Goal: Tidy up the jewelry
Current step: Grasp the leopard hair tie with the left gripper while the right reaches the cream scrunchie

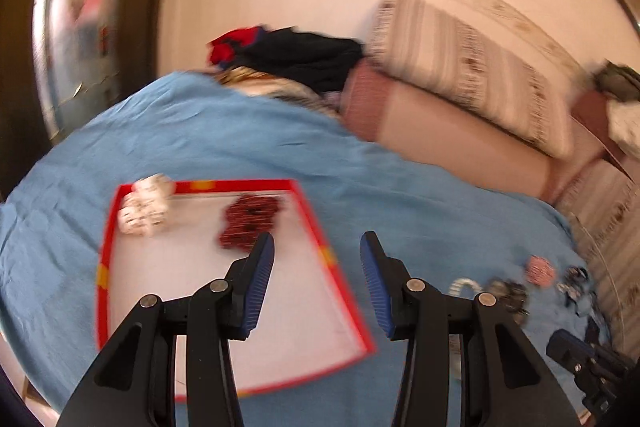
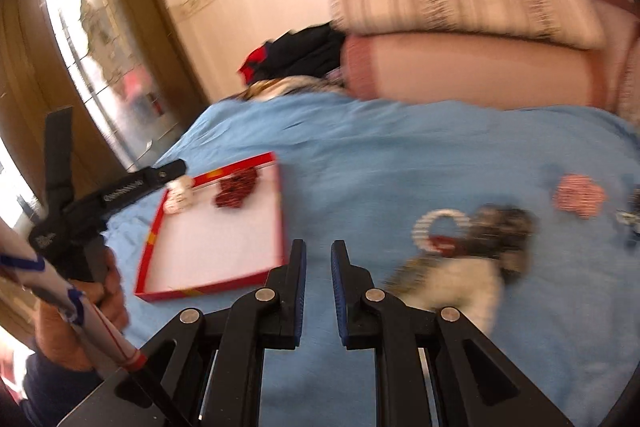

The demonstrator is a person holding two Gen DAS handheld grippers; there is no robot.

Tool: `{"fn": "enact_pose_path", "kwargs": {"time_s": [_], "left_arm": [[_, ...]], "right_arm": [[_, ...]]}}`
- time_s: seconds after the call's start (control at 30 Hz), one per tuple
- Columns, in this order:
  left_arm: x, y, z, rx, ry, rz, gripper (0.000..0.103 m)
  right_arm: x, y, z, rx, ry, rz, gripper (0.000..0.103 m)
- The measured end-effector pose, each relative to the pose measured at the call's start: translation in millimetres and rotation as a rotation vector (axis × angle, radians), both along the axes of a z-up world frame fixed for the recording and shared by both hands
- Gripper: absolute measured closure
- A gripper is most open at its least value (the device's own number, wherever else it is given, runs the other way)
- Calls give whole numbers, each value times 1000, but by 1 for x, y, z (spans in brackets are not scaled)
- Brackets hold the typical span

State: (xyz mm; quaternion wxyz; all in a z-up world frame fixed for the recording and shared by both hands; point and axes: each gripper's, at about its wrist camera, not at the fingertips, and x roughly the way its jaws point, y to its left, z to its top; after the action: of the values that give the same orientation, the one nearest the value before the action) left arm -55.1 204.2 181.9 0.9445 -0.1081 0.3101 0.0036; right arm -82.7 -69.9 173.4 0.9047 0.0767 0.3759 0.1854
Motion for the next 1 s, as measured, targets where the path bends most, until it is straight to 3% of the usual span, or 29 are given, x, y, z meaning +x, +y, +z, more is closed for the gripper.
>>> {"fn": "enact_pose_path", "kwargs": {"time_s": [0.17, 0.3, 0.63, 0.77, 1.0], "left_arm": [[-19, -76, 37, 66, -62, -134, 59], [-35, -118, 43, 116, -74, -216, 55], [-6, -146, -28, 114, 45, -327, 55], [12, -151, -64, 72, 115, -440, 55], [27, -173, -115, 77, 198, -589, 55]], "right_arm": [[-26, -67, 23, 17, -73, -123, 89], [-37, -102, 24, 50, -86, -192, 83], [-4, -150, -33, 101, 46, -320, 83], [7, -160, -52, 92, 69, -349, 83], [23, -180, -78, 139, 126, -387, 83]]}}
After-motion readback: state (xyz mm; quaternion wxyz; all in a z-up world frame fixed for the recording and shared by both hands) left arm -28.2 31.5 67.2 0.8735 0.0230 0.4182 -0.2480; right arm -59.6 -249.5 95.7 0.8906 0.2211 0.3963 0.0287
